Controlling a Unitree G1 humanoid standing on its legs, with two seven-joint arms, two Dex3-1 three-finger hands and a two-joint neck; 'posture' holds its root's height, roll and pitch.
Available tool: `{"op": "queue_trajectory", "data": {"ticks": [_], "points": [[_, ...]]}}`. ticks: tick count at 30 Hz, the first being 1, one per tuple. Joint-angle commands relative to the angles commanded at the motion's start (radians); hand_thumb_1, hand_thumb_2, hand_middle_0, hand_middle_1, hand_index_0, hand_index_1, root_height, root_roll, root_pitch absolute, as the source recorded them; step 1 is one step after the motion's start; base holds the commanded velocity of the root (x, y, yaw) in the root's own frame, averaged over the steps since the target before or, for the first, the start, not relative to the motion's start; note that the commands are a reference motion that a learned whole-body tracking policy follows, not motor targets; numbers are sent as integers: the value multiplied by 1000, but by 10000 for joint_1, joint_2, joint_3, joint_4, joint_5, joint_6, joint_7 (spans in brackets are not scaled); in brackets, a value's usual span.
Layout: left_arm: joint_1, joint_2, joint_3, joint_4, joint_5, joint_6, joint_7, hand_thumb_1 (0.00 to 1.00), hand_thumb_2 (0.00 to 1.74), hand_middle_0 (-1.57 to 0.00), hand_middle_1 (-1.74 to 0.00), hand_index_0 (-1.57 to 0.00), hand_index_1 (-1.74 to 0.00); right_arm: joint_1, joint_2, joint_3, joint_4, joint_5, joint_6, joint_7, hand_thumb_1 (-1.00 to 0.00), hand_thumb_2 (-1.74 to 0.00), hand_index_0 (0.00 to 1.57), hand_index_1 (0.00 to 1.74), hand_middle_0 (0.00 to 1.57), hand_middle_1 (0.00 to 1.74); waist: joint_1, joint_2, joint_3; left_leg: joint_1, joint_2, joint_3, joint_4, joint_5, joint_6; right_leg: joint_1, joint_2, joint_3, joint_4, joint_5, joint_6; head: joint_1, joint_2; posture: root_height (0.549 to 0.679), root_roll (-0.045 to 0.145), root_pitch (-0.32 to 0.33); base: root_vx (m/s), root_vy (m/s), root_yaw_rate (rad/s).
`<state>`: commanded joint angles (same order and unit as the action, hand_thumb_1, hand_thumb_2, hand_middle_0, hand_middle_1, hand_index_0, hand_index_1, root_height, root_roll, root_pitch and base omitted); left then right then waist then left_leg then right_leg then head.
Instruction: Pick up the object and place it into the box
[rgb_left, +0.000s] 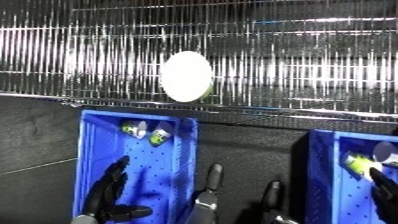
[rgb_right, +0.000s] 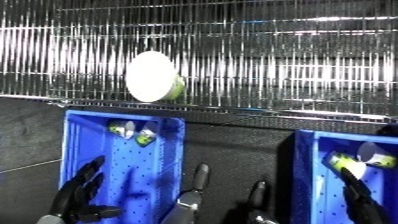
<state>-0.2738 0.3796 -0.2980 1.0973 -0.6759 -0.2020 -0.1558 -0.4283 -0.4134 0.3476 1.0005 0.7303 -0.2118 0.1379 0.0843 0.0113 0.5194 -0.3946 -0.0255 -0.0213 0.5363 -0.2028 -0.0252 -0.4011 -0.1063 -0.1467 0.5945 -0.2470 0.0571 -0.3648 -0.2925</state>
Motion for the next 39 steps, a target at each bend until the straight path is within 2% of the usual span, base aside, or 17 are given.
{"op": "queue_trajectory", "data": {"ticks": [8, 15, 22, 29, 35, 39], "points": [[-40, 347, 110, -1722, -519, -1475, 333, 0, 0, 0, 0, 0, 0, 215, 199, 147, 210, 209, -289, 73, 0, 0, 0, 0, 0, 0, 292, -214, 6, -229, 45, -77, 123, -105, 24, -120, -74, -152, 175, -34, 40, 16, 405, 652, 41, 61, 8, -10, 48], [242, 724, 54, -4799, -525, -2576, 1412, 0, 0, 0, 0, 0, 0, 678, 228, 88, 142, 722, -505, -26, 0, 0, 0, 0, 0, 0, 676, -330, 6, -421, -48, -265, 87, -146, 35, -209, -169, -355, 225, -3, 72, 844, 422, 652, 37, 72, 7, -32, 144], [121, 1143, -39, -7244, 213, -3055, 1921, 0, 0, 0, 0, 0, 0, 814, 240, -104, 547, 1314, -629, 156, 0, 0, 0, 0, 0, 0, 982, -424, 6, -527, -170, -439, 33, -173, 35, -224, -270, -578, 222, 48, 87, 1503, 345, 653, 35, 80, 8, -46, 137], [-257, 1753, 162, -8991, 1738, -4174, 2743, 0, 0, 0, 0, 0, 0, 1046, 229, -132, 688, 1652, -725, 358, 0, 0, 0, 0, 0, 0, 1086, -544, 6, -549, -189, -489, 48, -229, 26, -201, -294, -630, 202, 65, 84, 1694, 245, 653, 33, 81, 16, -26, 23], [-603, 1915, 203, -9449, 2310, -4232, 2951, 0, 0, 0, 0, 0, 0, 1058, 332, -110, 852, 1749, -774, 531, 0, 0, 0, 0, 0, 0, 1067, -658, 6, -573, -153, -486, 128, -269, 19, -207, -275, -614, 234, 90, 104, 1589, 318, 653, 30, 79, 16, -18, -23], [-939, 1861, 98, -9338, 2304, -3984, 3085, 0, 0, 0, 0, 0, 0, 941, 368, -60, 975, 1689, -697, 690, 0, 0, 0, 0, 0, 0, 941, -752, 6, -623, -91, -450, 254, -315, 26, -269, -227, -545, 298, 107, 117, 1316, 719, 652, 28, 79, 18, 9, -106]]}}
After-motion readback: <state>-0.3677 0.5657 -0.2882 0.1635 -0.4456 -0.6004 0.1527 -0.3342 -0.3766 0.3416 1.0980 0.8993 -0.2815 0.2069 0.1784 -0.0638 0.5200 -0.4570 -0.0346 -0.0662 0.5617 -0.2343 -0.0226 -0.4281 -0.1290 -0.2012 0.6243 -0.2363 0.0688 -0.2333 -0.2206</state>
